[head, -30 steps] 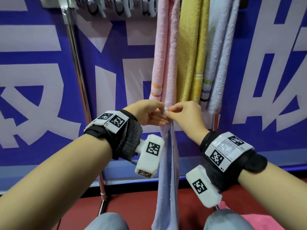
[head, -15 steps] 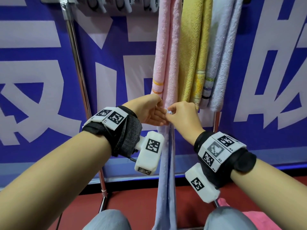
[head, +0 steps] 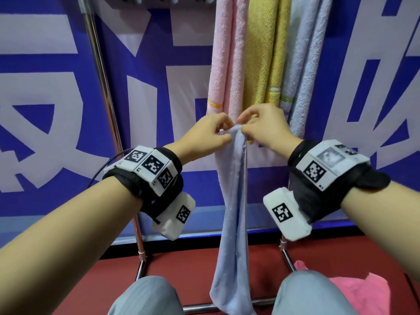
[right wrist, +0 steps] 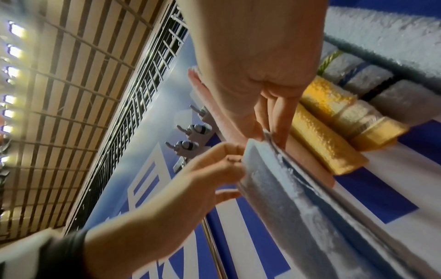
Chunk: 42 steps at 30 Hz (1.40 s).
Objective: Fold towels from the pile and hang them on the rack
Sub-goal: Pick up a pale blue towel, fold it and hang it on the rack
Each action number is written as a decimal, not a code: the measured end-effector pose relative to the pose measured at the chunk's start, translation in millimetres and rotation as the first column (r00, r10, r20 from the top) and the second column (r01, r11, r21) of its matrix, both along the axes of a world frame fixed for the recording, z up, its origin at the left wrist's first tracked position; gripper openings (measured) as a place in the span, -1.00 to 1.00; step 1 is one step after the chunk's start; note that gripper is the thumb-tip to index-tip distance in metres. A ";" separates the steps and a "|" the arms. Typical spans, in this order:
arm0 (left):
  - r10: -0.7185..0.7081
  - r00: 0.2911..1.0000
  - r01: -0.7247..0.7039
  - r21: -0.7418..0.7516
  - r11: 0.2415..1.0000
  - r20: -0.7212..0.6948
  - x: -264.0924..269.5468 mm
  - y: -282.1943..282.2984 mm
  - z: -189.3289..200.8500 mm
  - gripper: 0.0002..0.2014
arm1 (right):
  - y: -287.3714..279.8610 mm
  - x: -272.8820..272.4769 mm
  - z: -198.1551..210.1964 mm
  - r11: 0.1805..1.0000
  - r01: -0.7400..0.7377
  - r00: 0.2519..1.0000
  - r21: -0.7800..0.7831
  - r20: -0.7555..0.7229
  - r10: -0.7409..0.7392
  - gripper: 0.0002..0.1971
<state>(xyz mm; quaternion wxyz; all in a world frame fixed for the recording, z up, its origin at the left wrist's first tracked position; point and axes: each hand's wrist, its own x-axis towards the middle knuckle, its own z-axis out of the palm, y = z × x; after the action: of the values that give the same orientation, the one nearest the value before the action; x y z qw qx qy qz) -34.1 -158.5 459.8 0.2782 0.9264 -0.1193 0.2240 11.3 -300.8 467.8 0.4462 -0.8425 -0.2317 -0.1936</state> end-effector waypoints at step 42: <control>-0.149 0.959 -0.044 0.646 0.762 0.241 -19.7 30.5 27.5 -0.74 | -13.4 8.8 33.2 0.981 -0.151 0.980 0.120 0.148 0.133 -0.60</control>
<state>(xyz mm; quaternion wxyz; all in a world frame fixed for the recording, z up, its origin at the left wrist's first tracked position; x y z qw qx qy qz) -53.9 -128.0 487.3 -0.0704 0.9206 -0.2530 0.2892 20.2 -314.2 501.1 0.4957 -0.7773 -0.3086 -0.2342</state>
